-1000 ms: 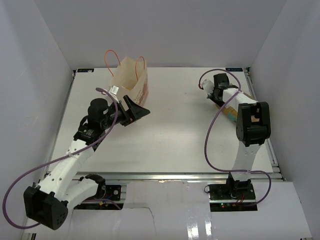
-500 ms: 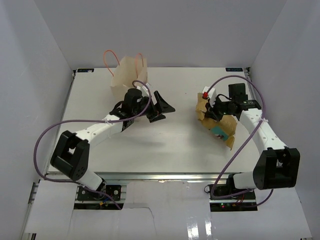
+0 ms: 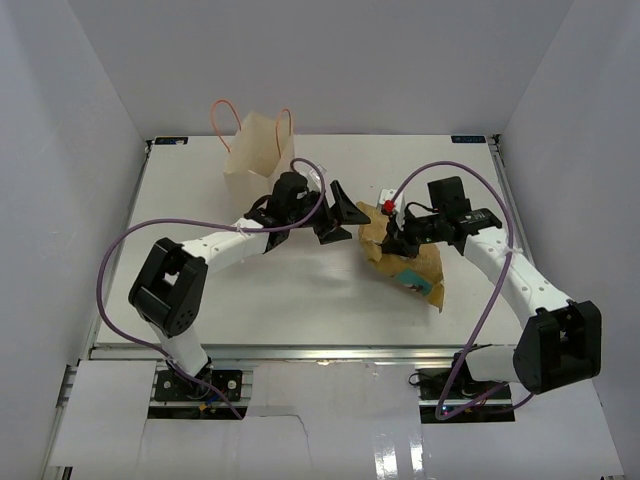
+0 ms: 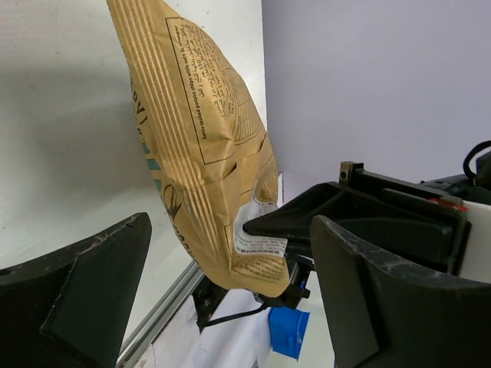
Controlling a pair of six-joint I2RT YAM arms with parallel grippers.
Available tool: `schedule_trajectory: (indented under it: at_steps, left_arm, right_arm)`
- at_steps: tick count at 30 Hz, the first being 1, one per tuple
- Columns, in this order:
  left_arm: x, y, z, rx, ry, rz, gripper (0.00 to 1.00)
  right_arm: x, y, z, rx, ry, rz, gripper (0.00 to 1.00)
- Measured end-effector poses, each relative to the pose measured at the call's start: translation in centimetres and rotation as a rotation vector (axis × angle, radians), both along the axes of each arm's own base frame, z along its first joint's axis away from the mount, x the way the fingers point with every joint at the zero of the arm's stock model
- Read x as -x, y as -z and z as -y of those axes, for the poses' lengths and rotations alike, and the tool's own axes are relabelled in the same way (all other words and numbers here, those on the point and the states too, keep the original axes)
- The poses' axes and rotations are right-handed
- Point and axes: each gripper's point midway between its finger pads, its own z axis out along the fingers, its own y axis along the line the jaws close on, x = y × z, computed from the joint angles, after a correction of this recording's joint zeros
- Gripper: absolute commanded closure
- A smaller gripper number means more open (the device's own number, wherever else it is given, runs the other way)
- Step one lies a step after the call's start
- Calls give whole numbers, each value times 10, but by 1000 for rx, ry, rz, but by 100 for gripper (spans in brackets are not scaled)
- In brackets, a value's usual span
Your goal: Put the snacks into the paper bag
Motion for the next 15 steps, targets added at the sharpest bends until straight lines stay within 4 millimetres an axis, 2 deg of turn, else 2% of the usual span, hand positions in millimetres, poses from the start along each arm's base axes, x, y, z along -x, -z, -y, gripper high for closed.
schedule_trajectory:
  at_steps: [5,8,9,10,12,13,14,15]
  left_arm:
    - [6,10,8,-11,14,-40,6]
    - [10,17,14,-23,26,-62,16]
    - [10,19,16,-25,31,-67,21]
    - [11,21,19,-28,34,-73,33]
    - [12,25,20,-39,36,-84,43]
    - [12,28,19,-46,34,-93,55]
    - [12,29,18,-52,30,-96,59]
    - [12,31,18,-59,29,-93,64]
  right_arm:
    - [5,-3,-10,-11,-23,-2,92]
    - [10,-3,-17,-14,-42,-8,92]
    - [12,-4,-20,-16,-49,-8,92]
    - [13,-4,-21,-17,-53,-7,92]
    - [14,-4,-24,-16,-59,-4,92]
    - [14,-4,-24,-16,-59,-4,91]
    - [14,-4,-24,-17,-59,-5,90]
    - [14,-5,-24,-21,-61,-3,85]
